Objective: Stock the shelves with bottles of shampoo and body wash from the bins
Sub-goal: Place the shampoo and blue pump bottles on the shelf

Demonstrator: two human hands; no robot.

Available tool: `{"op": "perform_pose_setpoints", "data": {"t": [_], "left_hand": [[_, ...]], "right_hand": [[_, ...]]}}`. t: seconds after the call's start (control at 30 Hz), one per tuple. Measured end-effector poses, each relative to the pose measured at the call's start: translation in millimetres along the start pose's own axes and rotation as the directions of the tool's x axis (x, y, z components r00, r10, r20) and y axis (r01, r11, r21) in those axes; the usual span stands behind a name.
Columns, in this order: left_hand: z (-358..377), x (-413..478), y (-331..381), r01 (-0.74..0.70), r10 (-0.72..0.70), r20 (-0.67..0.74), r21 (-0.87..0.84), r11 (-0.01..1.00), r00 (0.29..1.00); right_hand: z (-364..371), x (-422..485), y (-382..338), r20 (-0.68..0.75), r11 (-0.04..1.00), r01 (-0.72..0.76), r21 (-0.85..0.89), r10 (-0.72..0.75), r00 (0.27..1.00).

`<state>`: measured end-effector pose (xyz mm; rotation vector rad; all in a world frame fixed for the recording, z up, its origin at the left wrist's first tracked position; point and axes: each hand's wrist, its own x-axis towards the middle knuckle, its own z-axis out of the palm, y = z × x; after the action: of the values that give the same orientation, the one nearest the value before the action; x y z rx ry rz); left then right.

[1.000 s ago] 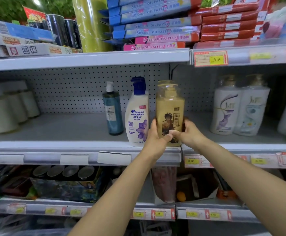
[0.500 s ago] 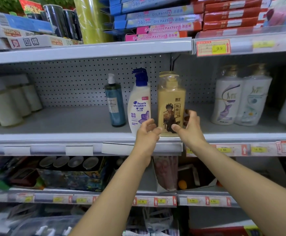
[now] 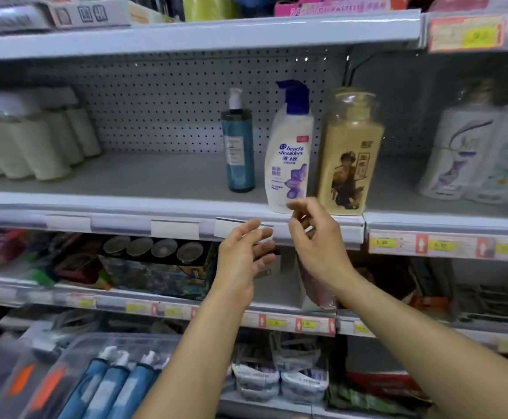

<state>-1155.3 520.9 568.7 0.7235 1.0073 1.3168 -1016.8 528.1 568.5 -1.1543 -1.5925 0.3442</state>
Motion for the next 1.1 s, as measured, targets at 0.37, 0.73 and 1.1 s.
{"op": "perform_pose_setpoints", "data": {"t": [0.37, 0.73, 1.1], "left_hand": [[-169.1, 21.3, 32.8, 0.070, -0.076, -0.156, -0.043, 0.997, 0.985], [-376.8, 56.8, 46.1, 0.234, -0.224, -0.358, -0.017, 0.972, 0.907], [-481.8, 66.4, -15.7, 0.532, -0.497, -0.468, -0.067, 0.844, 0.731]], "right_hand": [[161.9, -21.9, -21.1, 0.282, 0.993, -0.113, -0.017, 0.114, 0.953], [337.6, -70.0, -22.8, 0.544, 0.903, -0.426, -0.061, 0.388, 0.744], [418.8, -153.3, 21.1, 0.554, 0.583, -0.757, -0.295, 0.750, 0.362]]}}
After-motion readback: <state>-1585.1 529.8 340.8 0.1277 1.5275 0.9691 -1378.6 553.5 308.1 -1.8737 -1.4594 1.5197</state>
